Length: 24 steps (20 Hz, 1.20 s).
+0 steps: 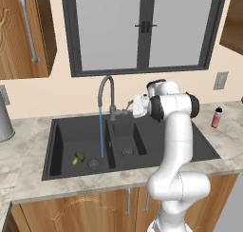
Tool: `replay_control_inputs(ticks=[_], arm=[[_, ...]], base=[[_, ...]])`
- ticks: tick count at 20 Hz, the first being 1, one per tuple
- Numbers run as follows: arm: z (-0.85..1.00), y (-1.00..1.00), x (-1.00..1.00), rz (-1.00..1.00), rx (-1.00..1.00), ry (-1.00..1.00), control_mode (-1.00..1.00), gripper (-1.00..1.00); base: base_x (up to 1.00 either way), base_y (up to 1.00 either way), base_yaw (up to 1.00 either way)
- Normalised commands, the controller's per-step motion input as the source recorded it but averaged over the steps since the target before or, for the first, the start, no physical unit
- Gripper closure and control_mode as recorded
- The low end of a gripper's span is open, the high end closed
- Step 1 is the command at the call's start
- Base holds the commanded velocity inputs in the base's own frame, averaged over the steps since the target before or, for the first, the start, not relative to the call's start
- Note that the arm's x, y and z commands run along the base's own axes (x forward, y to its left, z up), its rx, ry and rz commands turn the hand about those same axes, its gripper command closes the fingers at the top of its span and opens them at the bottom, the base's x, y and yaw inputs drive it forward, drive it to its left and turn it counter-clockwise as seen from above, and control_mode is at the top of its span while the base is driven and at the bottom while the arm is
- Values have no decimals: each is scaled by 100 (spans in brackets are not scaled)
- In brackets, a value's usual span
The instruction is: Turn on the sink faucet. Then move the broccoli from the counter to the sink. Turn off the sink. Move the vegetable from the sink to the pot next to the stove. Finally move the pot to the rear right burner.
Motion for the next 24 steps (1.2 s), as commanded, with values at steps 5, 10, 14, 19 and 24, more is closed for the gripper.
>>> replay_control_inputs(ticks=[5,10,14,19,24], arm=[[20,18,-1,12,0,0,-100,-100],[17,16,0,12,0,0,-100,-100],[6,23,0,11,0,0,-100,-100],[0,29,0,10,0,0,-100,-100],[0,38,0,7,0,0,-100,-100]], base=[[0,0,0],[0,0,0],[0,0,0],[0,0,0],[0,0,0]])
